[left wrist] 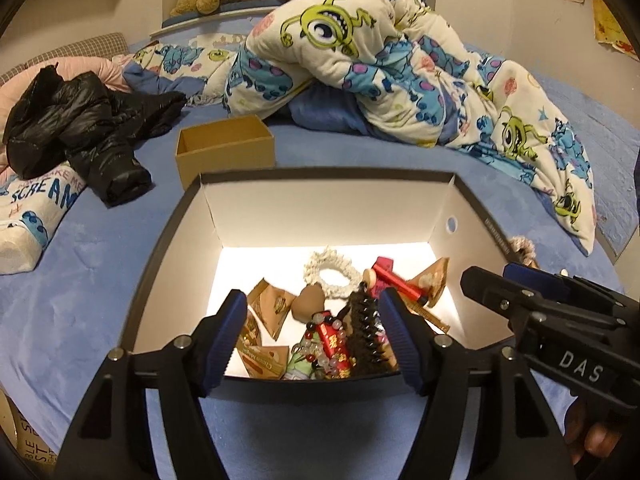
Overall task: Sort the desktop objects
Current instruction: 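Open both tools to drop the vial and striped item into the shoebox, then move both tools back to the pile, right tool toward the white disc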
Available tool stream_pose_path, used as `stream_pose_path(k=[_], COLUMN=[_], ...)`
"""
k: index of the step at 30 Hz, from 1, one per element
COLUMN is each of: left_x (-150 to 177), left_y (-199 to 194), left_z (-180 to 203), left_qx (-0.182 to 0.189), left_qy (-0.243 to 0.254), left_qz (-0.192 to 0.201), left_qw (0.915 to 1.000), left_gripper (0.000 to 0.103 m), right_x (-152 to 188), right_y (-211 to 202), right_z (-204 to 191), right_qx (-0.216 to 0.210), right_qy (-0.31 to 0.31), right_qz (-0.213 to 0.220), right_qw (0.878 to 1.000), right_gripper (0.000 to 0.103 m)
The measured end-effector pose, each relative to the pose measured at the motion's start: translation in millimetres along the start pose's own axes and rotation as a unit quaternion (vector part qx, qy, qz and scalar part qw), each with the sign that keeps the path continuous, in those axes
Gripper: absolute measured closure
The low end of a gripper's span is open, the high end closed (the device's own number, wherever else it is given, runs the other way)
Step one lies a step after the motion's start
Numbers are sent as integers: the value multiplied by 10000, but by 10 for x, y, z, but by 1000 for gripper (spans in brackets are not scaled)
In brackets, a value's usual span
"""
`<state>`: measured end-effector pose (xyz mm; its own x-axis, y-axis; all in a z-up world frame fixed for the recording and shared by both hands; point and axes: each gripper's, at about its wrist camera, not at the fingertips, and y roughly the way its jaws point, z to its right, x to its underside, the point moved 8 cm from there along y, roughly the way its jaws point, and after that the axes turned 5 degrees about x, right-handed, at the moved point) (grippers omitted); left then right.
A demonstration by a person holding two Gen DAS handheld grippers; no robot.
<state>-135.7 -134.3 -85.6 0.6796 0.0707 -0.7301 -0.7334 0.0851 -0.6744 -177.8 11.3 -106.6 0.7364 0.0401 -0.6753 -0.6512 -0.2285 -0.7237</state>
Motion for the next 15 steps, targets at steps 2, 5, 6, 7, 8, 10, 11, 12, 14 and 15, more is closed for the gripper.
stream_pose_path(k=[2, 5, 6, 7, 8, 10, 11, 12, 14, 15], left_x=[-73, -167, -198, -217, -231, -238, -235, -217, -168, -132], left_y=[-78, -174, -199, -222, -247, -264, -272, -278, -272, -260], left_z=[55, 186, 242, 307, 395, 584, 702, 815, 1043, 1175], left_qx=[31, 118, 163, 221, 296, 458, 543, 620, 827, 919], left_qy=[23, 75, 93, 117, 150, 243, 314, 365, 459, 509], left_qz=[84, 197, 217, 238, 265, 250, 244, 242, 193, 161], left_qw=[10000, 9997, 9996, 9994, 9991, 9983, 9977, 9971, 9953, 9943], left_gripper=[31, 29, 27, 26, 25, 24, 24, 23, 23, 23], right_x=[-49, -163, -214, -253, -297, -361, -385, -407, -427, -429], right_y=[-69, -213, -292, -341, -414, -514, -570, -628, -727, -784], right_z=[27, 92, 127, 145, 191, 294, 376, 469, 686, 847], right_qx=[-26, -63, -43, -29, 24, 117, 186, 270, 432, 556], right_qy=[62, 131, 110, 78, 36, 6, 21, 40, 117, 214], right_qz=[81, 245, 337, 396, 484, 577, 621, 672, 731, 771], right_qw=[9999, 9996, 9994, 9992, 9988, 9983, 9979, 9974, 9963, 9952], right_gripper=[44, 34, 33, 32, 32, 30, 30, 30, 30, 30])
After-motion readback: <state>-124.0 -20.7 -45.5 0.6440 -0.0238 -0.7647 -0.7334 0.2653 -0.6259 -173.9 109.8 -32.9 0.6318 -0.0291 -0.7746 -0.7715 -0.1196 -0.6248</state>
